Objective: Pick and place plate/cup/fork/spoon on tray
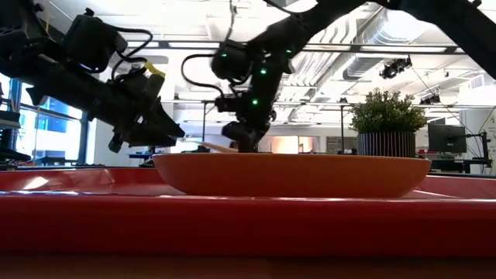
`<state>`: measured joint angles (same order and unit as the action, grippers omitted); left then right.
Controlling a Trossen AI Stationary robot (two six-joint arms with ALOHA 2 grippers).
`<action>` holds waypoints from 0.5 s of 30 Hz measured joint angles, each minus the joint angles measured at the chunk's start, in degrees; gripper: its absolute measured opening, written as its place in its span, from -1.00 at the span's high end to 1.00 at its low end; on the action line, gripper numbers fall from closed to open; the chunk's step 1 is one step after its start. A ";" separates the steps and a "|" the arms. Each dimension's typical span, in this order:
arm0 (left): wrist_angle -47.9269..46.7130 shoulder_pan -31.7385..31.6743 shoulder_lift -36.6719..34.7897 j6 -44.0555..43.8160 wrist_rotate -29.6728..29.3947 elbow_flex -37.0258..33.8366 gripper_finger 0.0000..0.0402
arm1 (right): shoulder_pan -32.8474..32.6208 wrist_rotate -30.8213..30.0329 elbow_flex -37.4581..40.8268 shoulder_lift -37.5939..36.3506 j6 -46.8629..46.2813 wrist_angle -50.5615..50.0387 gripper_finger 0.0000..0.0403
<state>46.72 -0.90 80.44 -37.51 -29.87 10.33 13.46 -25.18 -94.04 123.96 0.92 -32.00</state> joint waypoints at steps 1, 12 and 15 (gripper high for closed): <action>-0.02 0.05 0.00 0.37 -0.09 0.00 0.22 | 0.82 1.27 3.10 -1.85 -0.82 2.49 0.77; 4.37 -0.32 0.04 5.39 -2.81 0.09 0.22 | 2.54 4.92 45.29 -27.05 -13.72 38.43 0.77; 6.49 -0.60 0.04 11.55 -2.48 2.54 0.22 | -3.02 -2.58 50.14 -30.13 -16.63 43.52 0.77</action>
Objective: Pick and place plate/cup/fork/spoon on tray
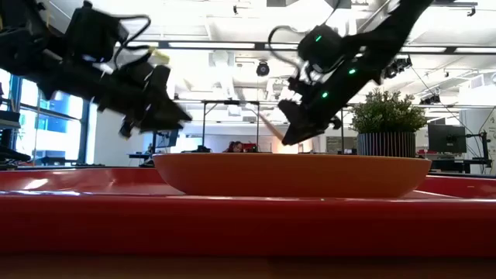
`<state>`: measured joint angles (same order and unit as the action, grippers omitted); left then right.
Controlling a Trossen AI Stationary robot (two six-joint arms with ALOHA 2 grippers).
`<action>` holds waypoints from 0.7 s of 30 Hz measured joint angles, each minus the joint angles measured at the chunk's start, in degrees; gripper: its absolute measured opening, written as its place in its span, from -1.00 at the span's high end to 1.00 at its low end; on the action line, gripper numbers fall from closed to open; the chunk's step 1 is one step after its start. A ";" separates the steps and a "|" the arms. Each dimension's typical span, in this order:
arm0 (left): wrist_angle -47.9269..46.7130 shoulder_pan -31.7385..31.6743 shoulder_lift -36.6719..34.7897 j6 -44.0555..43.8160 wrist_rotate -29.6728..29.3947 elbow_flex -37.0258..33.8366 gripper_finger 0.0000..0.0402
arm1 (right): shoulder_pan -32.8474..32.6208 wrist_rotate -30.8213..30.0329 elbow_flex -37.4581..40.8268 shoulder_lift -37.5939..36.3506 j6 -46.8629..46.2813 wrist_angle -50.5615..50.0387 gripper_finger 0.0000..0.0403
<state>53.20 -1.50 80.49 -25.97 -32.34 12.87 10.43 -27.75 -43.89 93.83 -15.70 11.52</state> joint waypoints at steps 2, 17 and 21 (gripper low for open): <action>-0.04 0.19 0.25 4.66 1.98 2.83 0.22 | -3.98 -6.31 1.57 -0.73 -2.24 1.41 0.77; -0.12 -0.14 12.58 20.69 7.21 23.30 0.22 | -19.14 -34.33 1.15 0.26 -7.71 3.12 0.77; 0.99 -1.64 12.90 21.20 9.73 25.64 0.22 | -21.83 -35.29 1.17 0.26 -5.09 3.18 0.74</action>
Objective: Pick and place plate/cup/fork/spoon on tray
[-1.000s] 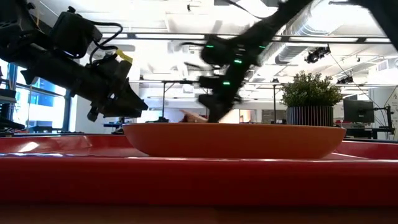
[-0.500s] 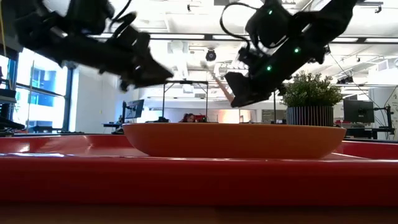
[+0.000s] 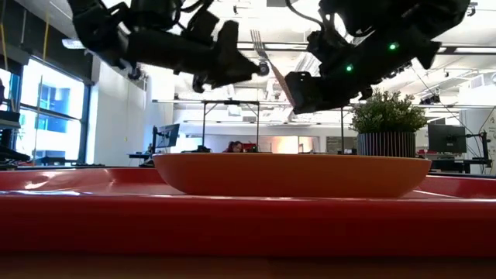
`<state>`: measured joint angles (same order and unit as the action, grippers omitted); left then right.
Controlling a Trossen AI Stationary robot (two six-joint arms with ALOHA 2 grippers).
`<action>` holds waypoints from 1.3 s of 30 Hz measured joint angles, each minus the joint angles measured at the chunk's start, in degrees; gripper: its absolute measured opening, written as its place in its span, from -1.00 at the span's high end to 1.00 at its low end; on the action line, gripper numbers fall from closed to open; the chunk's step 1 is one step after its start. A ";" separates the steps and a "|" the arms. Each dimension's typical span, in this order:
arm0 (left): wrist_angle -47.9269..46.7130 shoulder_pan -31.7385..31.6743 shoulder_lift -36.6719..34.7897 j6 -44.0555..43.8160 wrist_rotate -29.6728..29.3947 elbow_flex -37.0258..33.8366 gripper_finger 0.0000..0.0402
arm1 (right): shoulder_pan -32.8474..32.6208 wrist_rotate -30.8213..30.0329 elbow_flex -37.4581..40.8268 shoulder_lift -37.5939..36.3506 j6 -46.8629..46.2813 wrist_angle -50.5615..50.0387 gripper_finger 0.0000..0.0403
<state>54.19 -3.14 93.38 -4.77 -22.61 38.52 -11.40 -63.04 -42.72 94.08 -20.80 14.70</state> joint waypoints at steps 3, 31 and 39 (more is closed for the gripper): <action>-0.05 -0.86 0.00 0.51 2.60 1.66 0.22 | -1.39 -2.64 0.04 0.00 0.62 0.02 0.70; -2.39 -4.35 -0.11 1.41 12.94 5.67 0.96 | -1.69 0.24 0.15 0.11 8.47 5.30 0.63; -24.05 -7.23 -8.00 -1.10 17.60 5.46 0.99 | -1.82 5.38 0.15 0.02 4.57 6.91 0.38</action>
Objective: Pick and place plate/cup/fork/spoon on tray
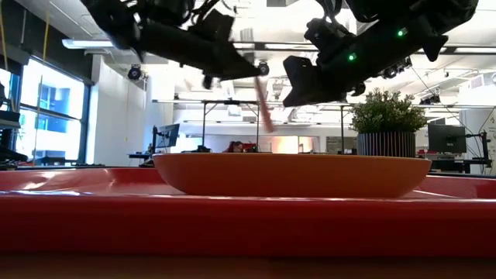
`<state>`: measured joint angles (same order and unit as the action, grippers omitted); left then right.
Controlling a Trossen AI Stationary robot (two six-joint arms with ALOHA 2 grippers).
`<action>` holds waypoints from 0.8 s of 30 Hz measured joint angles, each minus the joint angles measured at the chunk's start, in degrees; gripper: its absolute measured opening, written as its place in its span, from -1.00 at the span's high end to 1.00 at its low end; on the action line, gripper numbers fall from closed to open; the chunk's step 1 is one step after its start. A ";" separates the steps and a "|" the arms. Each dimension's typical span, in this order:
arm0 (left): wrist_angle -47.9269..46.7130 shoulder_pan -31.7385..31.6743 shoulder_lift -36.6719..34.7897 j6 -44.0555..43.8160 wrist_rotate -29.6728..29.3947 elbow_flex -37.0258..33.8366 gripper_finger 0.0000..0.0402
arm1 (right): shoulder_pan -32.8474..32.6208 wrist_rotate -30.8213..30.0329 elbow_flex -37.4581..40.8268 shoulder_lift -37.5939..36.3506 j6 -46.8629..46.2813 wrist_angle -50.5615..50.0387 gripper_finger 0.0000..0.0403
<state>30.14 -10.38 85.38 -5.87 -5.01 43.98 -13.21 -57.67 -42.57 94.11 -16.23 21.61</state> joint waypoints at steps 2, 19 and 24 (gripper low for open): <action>-10.04 -0.83 -4.49 -1.68 1.40 0.43 0.99 | 0.00 0.71 0.00 0.00 0.08 0.26 0.33; -32.09 18.36 -18.14 -28.80 3.01 -8.86 0.99 | -0.38 2.51 0.00 0.00 3.67 0.06 0.27; -27.45 25.03 -17.14 -35.10 -2.61 -12.04 0.99 | 0.09 2.61 0.00 0.00 3.31 0.45 0.27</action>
<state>2.69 14.65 68.24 -40.97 -7.62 31.94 -13.13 -55.06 -42.57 94.11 -12.92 22.06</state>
